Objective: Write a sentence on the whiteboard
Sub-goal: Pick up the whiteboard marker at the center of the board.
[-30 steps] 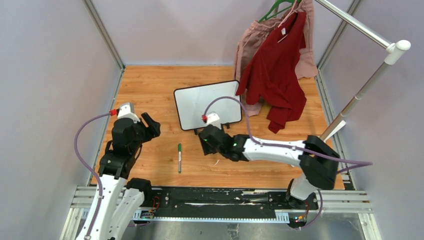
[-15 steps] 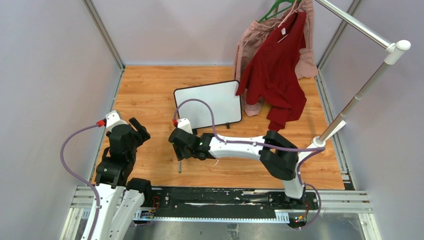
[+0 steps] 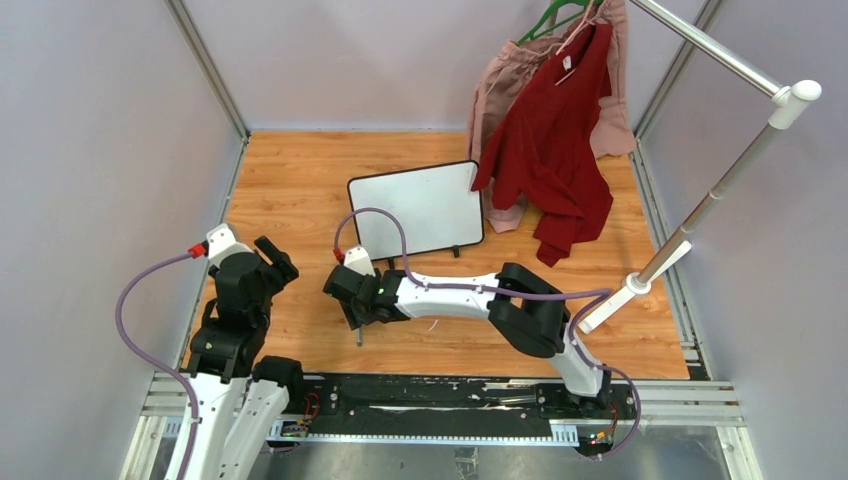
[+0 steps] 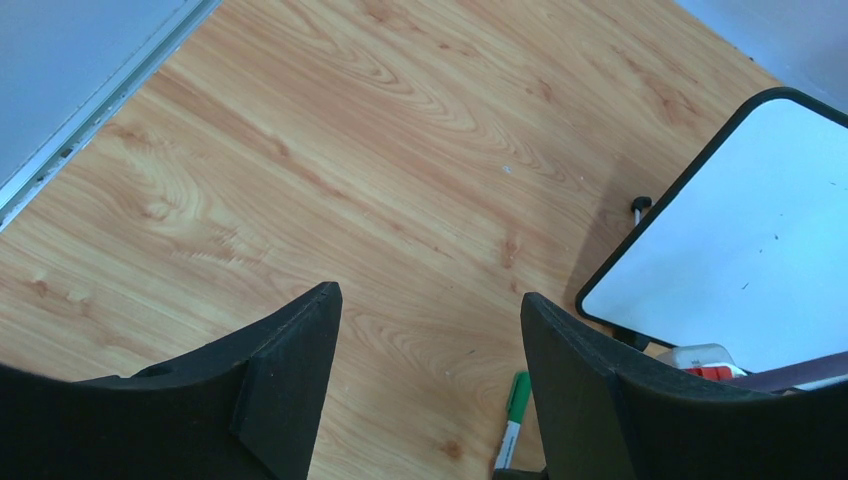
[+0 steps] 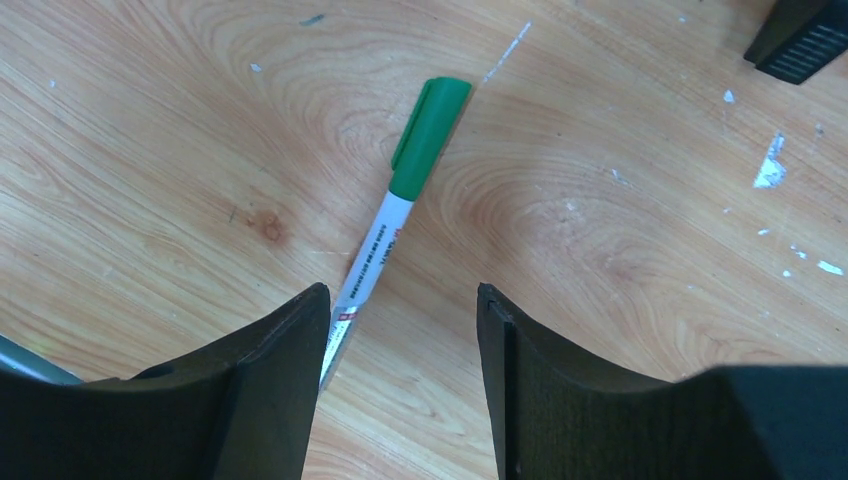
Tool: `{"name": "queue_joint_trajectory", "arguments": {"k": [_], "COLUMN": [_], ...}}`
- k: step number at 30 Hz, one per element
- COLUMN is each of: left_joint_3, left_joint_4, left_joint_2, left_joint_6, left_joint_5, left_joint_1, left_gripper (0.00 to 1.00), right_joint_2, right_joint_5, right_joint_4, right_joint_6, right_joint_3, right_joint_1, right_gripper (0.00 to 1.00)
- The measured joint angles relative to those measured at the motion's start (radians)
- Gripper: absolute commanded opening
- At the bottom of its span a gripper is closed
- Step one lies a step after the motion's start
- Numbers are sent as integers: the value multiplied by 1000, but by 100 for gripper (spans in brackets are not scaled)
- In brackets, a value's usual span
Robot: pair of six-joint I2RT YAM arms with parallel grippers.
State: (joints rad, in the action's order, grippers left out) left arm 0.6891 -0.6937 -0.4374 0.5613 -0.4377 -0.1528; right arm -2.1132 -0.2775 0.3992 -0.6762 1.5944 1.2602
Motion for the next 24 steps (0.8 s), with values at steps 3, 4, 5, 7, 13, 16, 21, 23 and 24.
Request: {"name": "queue_joint_trajectory", "arguments": {"k": [3, 4, 5, 7, 13, 16, 21, 23, 24], "left_joint_3": [0, 0, 0, 0, -1, -1, -9, -17, -19], "left_joint_4": [2, 2, 3, 4, 11, 12, 26, 35, 37], "left_joint_2": [5, 6, 6, 6, 7, 8, 10, 11, 11], "left_joint_6": [0, 0, 0, 0, 0, 0, -1, -2, -3], "left_joint_5": [3, 5, 7, 10, 23, 32, 52, 69, 79], "left_joint_1": [0, 0, 0, 0, 0, 0, 0, 0, 0], "left_gripper": [72, 72, 72, 72, 71, 71, 71, 71, 71], "right_joint_2": [-25, -32, -41, -52, -53, -51, 2, 43, 68], "right_joint_5": [0, 0, 0, -5, -15, -27, -38, -40, -42], "right_joint_4": [10, 11, 14, 17, 24, 20, -6, -11, -11], "right_joint_6": [-1, 0, 0, 2, 17, 30, 48, 60, 67], "right_joint_3": [30, 36, 41, 46, 45, 34, -53, -113, -148], "right_joint_1": [3, 3, 3, 4, 4, 4, 2, -1, -3], "right_gripper": [59, 58, 56, 51, 30, 21, 5, 1, 0]}}
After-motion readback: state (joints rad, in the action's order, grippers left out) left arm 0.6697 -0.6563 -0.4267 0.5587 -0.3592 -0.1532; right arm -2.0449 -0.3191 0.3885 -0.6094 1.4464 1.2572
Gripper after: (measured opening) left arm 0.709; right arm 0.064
